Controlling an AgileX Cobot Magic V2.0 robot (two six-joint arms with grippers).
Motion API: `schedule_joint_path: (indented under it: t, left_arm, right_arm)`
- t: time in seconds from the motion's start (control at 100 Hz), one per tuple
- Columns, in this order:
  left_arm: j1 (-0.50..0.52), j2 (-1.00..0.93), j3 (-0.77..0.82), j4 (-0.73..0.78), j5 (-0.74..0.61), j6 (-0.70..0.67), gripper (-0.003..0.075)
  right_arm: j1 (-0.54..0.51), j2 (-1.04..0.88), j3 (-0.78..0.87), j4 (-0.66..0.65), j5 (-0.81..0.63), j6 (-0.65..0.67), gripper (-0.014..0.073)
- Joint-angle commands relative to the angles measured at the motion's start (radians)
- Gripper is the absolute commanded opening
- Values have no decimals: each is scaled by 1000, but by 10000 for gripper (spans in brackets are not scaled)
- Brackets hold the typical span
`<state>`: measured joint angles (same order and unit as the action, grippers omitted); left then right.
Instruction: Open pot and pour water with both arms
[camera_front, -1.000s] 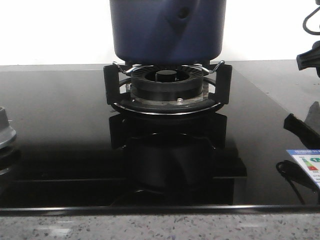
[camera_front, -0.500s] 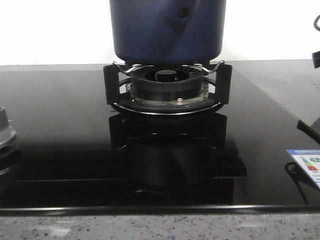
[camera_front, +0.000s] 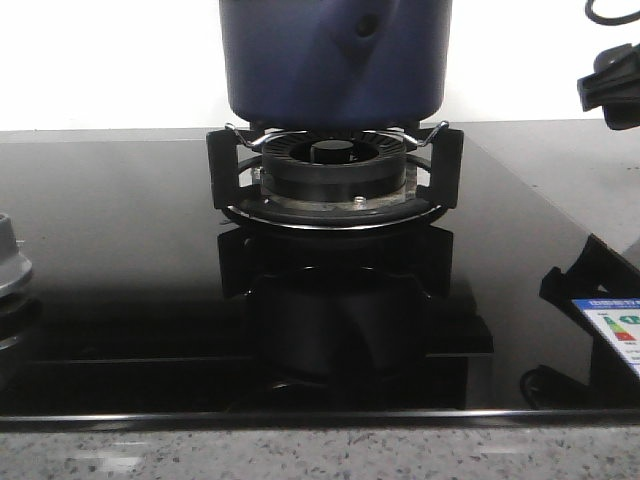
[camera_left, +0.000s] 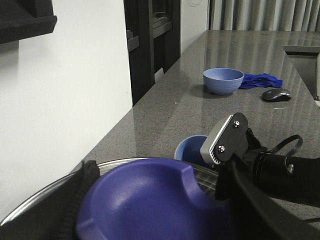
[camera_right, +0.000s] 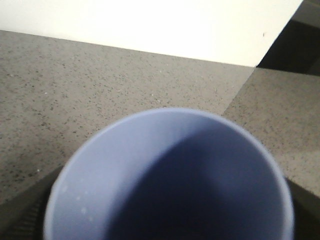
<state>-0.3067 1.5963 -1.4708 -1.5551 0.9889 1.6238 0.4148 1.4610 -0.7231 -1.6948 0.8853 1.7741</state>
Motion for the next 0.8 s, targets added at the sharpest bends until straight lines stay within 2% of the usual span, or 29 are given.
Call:
schedule_joint_path:
  t: [0.0,0.23,0.79]
  left_arm:
    - [-9,-43,-41,-92,24,1,252]
    - [-9,-43,-41,-92,24,1,251]
    - [-9,-43,-41,-92,24,1,251]
  right_arm:
    - [25,-37,-19,-38,103,-23,629]
    - [40,-39,-19,-4,172,-38,628]
    - [38,-67,-19,-22,205,-108,628]
